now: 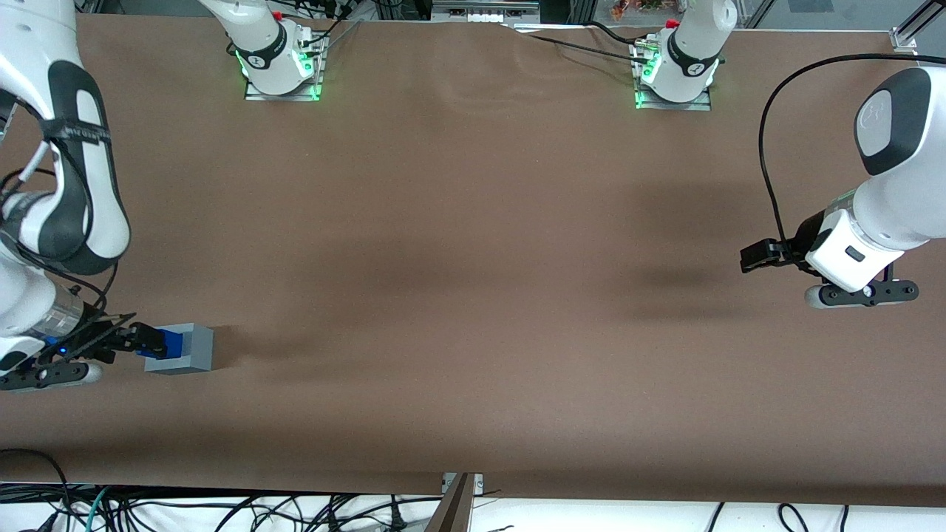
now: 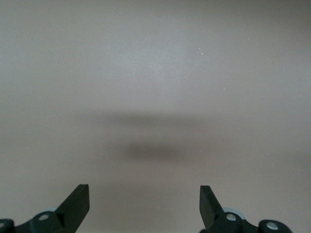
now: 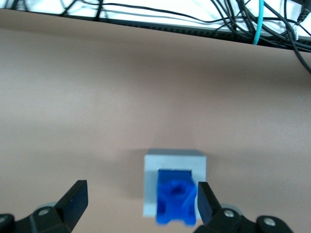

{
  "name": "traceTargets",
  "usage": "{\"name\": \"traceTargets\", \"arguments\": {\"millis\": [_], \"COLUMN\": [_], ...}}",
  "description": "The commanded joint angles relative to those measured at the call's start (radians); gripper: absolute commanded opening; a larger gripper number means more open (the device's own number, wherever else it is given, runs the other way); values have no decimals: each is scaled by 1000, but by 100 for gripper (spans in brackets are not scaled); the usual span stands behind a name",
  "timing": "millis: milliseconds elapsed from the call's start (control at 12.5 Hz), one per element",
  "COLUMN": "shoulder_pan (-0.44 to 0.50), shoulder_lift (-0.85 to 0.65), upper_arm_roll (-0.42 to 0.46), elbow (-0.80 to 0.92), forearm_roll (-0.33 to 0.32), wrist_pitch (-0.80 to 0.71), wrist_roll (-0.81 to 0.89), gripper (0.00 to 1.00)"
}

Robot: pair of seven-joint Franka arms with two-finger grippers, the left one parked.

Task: Insert blue part into gray base with right arm
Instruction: 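Open the right gripper and lift it off the blue part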

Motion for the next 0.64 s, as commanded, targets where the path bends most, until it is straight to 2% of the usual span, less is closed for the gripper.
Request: {"name": "traceTargets", "arguments": {"millis": [0,159,399,558], "shoulder_pan": [-3,-10,2,2], "shoulder_lift": [-68,-153,-306,-362], "upper_arm_roll": [4,-5,-1,2], "elbow": [51,52,-11,-60], "forearm_roll": [-1,-1,-27,-49], "wrist_pitch": [-156,-208,-400,-434], "wrist_roll": [0,-2,12,6], "gripper": [100,100,100,100]}}
